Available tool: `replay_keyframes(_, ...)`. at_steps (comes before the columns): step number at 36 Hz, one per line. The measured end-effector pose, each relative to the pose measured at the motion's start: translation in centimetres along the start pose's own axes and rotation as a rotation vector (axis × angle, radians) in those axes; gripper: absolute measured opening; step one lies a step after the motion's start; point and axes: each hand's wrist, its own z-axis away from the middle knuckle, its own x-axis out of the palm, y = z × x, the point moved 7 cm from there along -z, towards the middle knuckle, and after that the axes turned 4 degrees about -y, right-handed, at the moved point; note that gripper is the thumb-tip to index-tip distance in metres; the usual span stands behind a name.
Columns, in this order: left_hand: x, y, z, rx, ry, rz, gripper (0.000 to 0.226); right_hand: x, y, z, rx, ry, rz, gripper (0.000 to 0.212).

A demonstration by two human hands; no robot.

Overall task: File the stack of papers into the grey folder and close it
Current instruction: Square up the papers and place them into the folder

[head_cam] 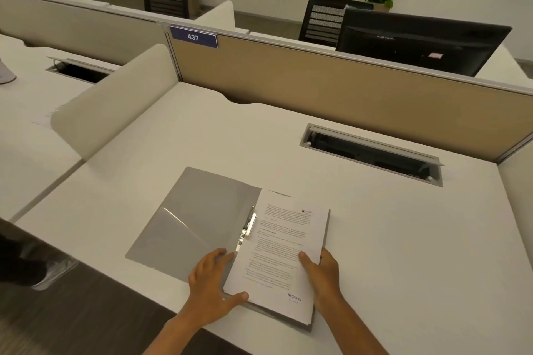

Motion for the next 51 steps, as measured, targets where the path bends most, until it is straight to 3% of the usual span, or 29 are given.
replay_keyframes(13,-0.1,0.9,0.6,0.039,-0.033,-0.052,0.118,0.4,-0.2,-0.4,0.001,-0.007,0.074,0.032)
replay_keyframes(33,0.3,1.1,0.7,0.03,0.042,-0.057,0.11,0.4,0.6,-1.5,0.018,-0.007,0.111,0.035)
replay_keyframes(47,0.7,0.9,0.6,0.033,0.052,-0.076,0.11,-0.9,0.5,-2.5,-0.112,0.116,0.458,0.052)
replay_keyframes(51,0.8,0.7,0.5,0.035,0.056,-0.078,0.109,-1.3,0.6,-2.8,-0.134,0.121,0.5,0.048)
